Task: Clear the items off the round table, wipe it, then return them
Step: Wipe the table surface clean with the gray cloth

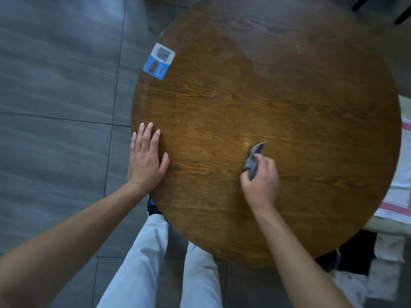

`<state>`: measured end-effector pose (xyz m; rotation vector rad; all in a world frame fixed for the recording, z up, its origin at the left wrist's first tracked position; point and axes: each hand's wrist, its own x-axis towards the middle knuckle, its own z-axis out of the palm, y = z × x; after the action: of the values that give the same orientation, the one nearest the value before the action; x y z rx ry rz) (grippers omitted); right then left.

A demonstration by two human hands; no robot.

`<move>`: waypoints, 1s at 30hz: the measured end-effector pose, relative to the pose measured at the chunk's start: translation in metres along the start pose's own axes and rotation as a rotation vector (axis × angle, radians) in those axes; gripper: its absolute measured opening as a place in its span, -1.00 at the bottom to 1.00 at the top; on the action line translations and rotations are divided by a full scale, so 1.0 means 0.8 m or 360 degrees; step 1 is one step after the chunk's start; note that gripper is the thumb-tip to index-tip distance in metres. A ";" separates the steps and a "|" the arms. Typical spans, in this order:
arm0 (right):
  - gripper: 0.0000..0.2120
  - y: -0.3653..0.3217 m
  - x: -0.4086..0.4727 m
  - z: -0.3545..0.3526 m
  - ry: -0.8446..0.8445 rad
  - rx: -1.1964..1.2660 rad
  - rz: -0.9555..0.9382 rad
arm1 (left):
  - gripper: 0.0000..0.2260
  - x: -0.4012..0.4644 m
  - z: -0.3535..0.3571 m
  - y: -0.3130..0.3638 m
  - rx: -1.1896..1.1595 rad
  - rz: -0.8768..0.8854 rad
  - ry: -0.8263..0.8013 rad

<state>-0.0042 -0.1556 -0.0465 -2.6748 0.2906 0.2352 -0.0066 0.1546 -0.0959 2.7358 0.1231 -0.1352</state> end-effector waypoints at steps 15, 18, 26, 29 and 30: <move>-0.61 -0.042 -0.112 0.037 -0.0212 0.0014 -0.0049 | -0.39 -0.008 -0.002 0.010 0.0027 -0.0034 -0.0032; -0.61 -0.082 -0.116 0.052 -0.0320 0.0225 -0.0235 | -0.39 -0.010 -0.003 0.008 0.0030 -0.0019 -0.0037; -0.57 -0.043 -0.039 0.038 0.0106 0.0215 0.0371 | -0.42 -0.029 -0.014 -0.012 0.0123 0.0053 -0.0080; -0.62 -0.080 -0.059 0.063 -0.0010 0.0118 0.0149 | -0.42 -0.034 -0.012 -0.014 0.0107 0.0055 -0.0075; -0.62 -0.097 -0.069 0.073 -0.0057 0.0129 0.0065 | -0.42 -0.035 -0.012 -0.014 0.0109 0.0054 -0.0072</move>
<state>-0.0456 -0.0523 -0.0558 -2.5837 0.3369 0.2780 -0.0344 0.1671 -0.0886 2.7994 0.0604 -0.1950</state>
